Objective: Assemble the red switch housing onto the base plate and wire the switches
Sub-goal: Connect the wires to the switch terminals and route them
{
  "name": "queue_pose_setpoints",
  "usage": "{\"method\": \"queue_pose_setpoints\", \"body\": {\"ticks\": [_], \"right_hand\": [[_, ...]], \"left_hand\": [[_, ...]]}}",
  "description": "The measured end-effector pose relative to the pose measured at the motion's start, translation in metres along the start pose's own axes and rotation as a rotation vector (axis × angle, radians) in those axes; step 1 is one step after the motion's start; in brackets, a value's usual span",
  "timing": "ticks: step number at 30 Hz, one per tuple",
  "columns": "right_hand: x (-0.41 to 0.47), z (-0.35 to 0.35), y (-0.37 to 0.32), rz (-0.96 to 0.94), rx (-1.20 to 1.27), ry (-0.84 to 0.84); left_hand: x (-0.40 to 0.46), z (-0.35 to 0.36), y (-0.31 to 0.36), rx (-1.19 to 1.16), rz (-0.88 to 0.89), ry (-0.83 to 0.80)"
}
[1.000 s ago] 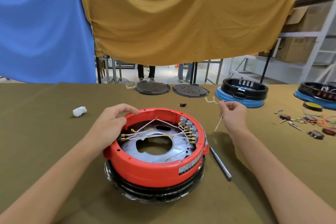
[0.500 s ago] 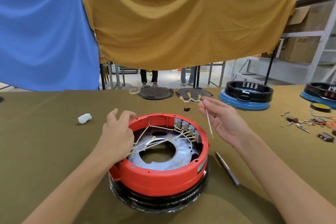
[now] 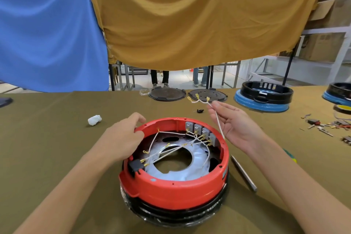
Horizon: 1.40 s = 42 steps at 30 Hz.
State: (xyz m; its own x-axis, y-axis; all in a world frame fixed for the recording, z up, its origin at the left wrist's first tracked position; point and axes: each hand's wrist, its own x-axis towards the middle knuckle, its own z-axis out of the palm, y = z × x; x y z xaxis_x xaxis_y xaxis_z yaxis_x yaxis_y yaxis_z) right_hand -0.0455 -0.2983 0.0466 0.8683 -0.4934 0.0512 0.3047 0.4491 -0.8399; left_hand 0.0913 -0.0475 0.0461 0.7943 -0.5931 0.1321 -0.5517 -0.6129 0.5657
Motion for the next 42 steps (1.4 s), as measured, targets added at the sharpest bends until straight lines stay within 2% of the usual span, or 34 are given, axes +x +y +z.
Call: {"method": "queue_pose_setpoints", "body": {"ticks": [4,8,11,14,23,39,42], "right_hand": [[0.0,0.001,-0.001,0.011,0.052,0.051],[-0.002,0.004,0.001,0.01,-0.023,0.079],[-0.003,0.006,0.001,-0.004,-0.049,0.078],[-0.003,0.006,0.001,-0.016,-0.073,0.075],[-0.003,0.006,0.001,-0.014,-0.105,0.073],[-0.006,0.008,0.003,-0.009,-0.191,0.068],[-0.005,0.008,0.003,-0.009,-0.186,0.063]], "left_hand": [[-0.002,-0.003,0.004,0.067,0.008,0.013],[-0.006,-0.012,0.007,-0.075,0.123,-0.011],[-0.013,-0.023,0.01,-0.154,0.135,-0.171],[-0.017,-0.025,0.009,-0.059,0.145,-0.351],[-0.021,-0.03,0.01,-0.046,0.139,-0.532],[-0.022,-0.033,0.01,-0.106,0.134,-0.553],[-0.019,-0.033,0.009,-0.187,0.107,-0.497]]}}
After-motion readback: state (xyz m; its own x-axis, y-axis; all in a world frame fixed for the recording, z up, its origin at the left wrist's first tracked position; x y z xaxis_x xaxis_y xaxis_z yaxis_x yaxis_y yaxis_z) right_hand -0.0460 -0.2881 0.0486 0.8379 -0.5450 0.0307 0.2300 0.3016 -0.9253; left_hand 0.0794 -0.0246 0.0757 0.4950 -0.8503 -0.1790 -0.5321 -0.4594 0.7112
